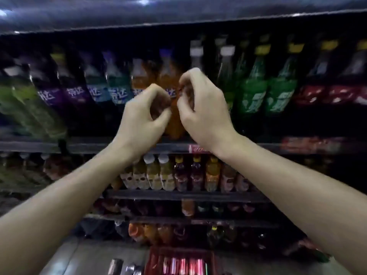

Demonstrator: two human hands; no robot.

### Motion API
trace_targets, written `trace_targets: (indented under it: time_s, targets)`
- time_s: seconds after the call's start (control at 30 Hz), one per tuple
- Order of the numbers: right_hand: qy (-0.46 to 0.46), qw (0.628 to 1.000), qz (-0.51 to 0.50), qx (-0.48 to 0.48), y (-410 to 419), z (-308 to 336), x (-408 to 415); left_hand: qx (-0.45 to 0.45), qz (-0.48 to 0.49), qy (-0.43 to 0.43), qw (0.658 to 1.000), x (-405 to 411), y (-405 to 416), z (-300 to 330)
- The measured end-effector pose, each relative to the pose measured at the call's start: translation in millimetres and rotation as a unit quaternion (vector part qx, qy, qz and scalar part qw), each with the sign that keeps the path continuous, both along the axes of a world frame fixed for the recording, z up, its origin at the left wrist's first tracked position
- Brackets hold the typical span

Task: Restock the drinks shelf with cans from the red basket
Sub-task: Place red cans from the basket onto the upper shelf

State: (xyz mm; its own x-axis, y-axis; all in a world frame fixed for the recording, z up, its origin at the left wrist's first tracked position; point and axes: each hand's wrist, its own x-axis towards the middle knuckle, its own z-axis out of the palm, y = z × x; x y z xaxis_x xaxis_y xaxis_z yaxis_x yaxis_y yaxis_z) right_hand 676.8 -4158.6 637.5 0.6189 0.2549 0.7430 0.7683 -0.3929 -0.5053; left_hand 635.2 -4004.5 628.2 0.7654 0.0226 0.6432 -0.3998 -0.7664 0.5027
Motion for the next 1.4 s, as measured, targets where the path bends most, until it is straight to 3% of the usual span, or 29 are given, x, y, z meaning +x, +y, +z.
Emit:
trace_targets:
  time_s: [0.1,0.2,0.5,0.8,1.0,1.1,1.23,1.4]
  targets:
    - [0.171,0.984,0.01,-0.045,17.2,-81.4,-9.9,-0.009,0.018,0.142,0.99,-12.7,18.1,-88.2]
    - [0.325,0.94,0.019,-0.1,29.7,-164.7,-21.3,-0.026,0.028,0.272,0.962,-28.7,29.6,-171.0]
    - [0.577,0.793,-0.052,-0.188,34.8,-428.2,-77.2,-0.126,0.077,0.537,0.831,-83.6,46.8,-402.7]
    - [0.703,0.669,-0.118,-0.209,13.8,-713.1,-130.2,-0.148,0.081,0.674,0.719,-133.8,57.6,-686.5]
    - [0.764,0.601,-0.138,-0.19,13.5,-901.5,-142.1,-0.114,0.074,0.695,0.706,-143.2,57.0,-857.5]
    - [0.794,0.565,-0.154,-0.16,13.3,-978.6,-146.7,-0.106,0.084,0.719,0.681,-142.8,48.7,-931.4]
    - [0.809,0.547,-0.172,-0.133,10.1,-1051.1,-153.2,-0.101,0.09,0.74,0.659,-148.0,37.6,-1014.2]
    - [0.818,0.525,-0.201,-0.122,7.3,-1098.2,-169.6,-0.113,0.095,0.781,0.606,-150.8,20.0,-1062.3]
